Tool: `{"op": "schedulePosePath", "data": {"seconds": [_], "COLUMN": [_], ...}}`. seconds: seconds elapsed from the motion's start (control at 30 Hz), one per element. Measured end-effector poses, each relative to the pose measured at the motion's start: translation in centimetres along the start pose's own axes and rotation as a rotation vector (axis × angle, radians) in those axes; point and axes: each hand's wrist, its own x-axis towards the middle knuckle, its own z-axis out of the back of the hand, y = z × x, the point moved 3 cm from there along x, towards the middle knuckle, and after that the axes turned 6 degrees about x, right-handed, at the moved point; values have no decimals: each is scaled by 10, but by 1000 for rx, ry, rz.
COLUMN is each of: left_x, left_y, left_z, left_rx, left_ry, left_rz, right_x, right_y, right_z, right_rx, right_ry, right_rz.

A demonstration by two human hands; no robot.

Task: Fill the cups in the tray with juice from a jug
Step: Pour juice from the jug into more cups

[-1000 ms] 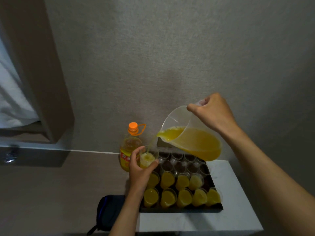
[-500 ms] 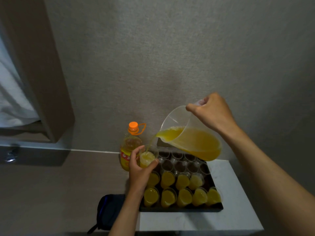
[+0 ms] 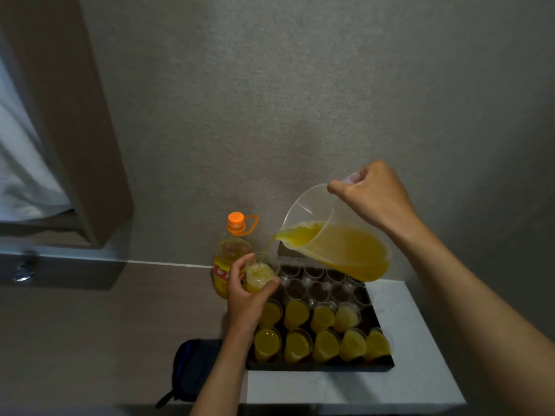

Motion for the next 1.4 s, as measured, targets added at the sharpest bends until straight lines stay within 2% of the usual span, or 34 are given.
{"op": "schedulePosePath", "data": {"seconds": [1.4], "left_x": [5], "left_y": [-1], "left_z": [3], "left_rx": [14], "left_ry": [-25], "left_rz": [-15], "right_x": [9], "right_y": [4], "right_z": [-2], "right_rx": [-27], "right_ry": [-3], "right_rz": [-11]}}
